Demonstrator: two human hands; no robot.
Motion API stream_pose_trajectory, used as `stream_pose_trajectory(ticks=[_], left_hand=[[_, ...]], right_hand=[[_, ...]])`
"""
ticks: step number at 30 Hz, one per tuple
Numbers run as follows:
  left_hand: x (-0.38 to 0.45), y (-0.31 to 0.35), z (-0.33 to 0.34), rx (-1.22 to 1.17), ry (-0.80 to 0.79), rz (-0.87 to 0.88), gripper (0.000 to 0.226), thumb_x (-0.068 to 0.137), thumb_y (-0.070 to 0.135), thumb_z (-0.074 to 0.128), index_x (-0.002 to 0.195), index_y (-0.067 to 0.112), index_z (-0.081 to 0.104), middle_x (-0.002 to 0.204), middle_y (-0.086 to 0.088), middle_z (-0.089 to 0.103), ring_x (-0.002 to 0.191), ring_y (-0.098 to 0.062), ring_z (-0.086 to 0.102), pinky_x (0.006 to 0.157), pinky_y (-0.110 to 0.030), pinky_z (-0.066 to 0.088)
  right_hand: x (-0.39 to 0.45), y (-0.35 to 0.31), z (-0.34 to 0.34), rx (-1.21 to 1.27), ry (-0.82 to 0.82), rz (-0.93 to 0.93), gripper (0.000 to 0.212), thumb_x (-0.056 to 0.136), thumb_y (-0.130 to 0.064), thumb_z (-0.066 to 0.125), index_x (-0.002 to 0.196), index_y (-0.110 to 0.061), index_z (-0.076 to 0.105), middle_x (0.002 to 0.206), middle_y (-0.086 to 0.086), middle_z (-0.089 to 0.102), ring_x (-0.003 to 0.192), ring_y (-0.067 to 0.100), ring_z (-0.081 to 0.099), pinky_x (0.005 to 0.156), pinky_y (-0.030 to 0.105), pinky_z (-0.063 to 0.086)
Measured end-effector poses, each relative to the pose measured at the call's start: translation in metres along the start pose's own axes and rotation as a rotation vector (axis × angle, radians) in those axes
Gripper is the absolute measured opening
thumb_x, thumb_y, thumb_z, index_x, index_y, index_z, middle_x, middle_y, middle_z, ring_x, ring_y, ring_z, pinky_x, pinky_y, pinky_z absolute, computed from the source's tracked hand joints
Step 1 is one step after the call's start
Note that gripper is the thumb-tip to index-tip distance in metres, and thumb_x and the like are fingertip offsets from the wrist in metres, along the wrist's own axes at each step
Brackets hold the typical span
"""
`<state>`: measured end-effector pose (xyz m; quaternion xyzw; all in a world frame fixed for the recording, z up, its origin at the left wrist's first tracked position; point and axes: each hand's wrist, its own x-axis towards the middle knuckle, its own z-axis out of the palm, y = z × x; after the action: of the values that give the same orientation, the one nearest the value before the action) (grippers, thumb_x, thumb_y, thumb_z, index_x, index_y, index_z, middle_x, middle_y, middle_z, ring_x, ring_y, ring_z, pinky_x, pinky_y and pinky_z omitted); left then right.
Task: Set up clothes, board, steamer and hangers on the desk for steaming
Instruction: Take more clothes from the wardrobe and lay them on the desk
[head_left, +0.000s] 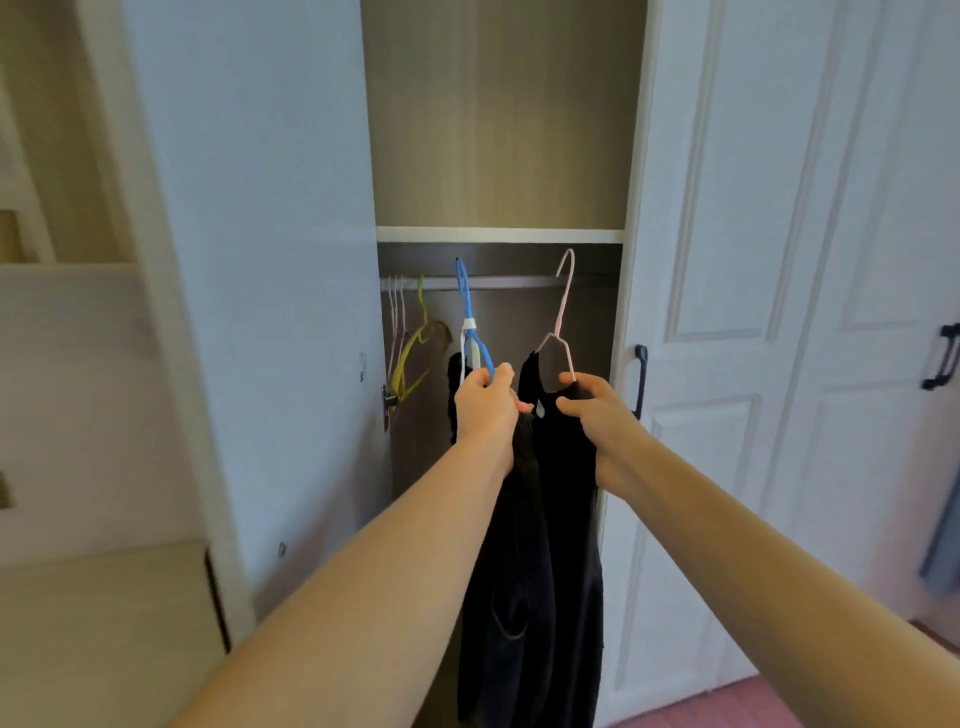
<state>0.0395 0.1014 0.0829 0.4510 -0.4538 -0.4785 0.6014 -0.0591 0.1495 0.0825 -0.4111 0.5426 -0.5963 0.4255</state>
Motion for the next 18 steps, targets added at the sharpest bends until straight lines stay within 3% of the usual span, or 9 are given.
stream_pose_trajectory(ticks=[2,5,11,15,18], left_hand=[[-0.034,0.007,-0.007,-0.015,-0.056,0.024,0.017,0.094,0.022,0.052,0.086,0.008,0.056,0.052,0.002,0.043,0.04,-0.003,0.046,0.084,-0.041,0.054],[-0.083,0.016,-0.019,-0.053,-0.147,0.044,0.018,0.094,0.021,0.052,0.095,0.005,0.06,0.052,0.002,0.042,0.045,-0.007,0.043,0.071,-0.036,0.053],[-0.151,0.038,-0.052,-0.048,-0.227,0.11,0.025,0.095,0.022,0.052,0.103,-0.001,0.059,0.053,0.001,0.042,0.051,-0.012,0.041,0.063,-0.029,0.052],[-0.184,0.056,-0.078,0.057,-0.241,0.187,0.018,0.097,0.02,0.051,0.095,0.004,0.06,0.052,0.0,0.044,0.05,-0.011,0.042,0.052,-0.019,0.05],[-0.207,0.063,-0.098,0.104,-0.259,0.217,0.02,0.097,0.021,0.052,0.094,0.005,0.063,0.048,0.002,0.044,0.049,-0.01,0.043,0.057,-0.023,0.055]], right_hand=[[-0.034,-0.007,-0.004,0.001,-0.021,-0.01,0.04,0.091,0.002,0.05,0.115,-0.031,0.053,0.116,0.011,0.057,0.1,0.031,0.063,0.085,0.046,0.057],[-0.086,-0.016,-0.011,0.019,-0.027,-0.018,0.047,0.089,0.009,0.045,0.113,-0.031,0.052,0.111,0.014,0.059,0.095,0.033,0.067,0.082,0.047,0.058],[-0.183,-0.027,-0.025,0.04,-0.02,-0.032,0.045,0.091,0.007,0.046,0.116,-0.029,0.051,0.105,0.011,0.06,0.089,0.033,0.068,0.062,0.036,0.059],[-0.233,-0.039,-0.03,0.036,0.018,-0.03,0.041,0.092,0.004,0.048,0.112,-0.031,0.054,0.107,0.011,0.061,0.086,0.029,0.066,0.052,0.028,0.054],[-0.266,-0.044,-0.031,0.052,0.028,-0.013,0.038,0.094,0.001,0.048,0.113,-0.03,0.054,0.106,0.011,0.061,0.085,0.026,0.064,0.053,0.027,0.053]])
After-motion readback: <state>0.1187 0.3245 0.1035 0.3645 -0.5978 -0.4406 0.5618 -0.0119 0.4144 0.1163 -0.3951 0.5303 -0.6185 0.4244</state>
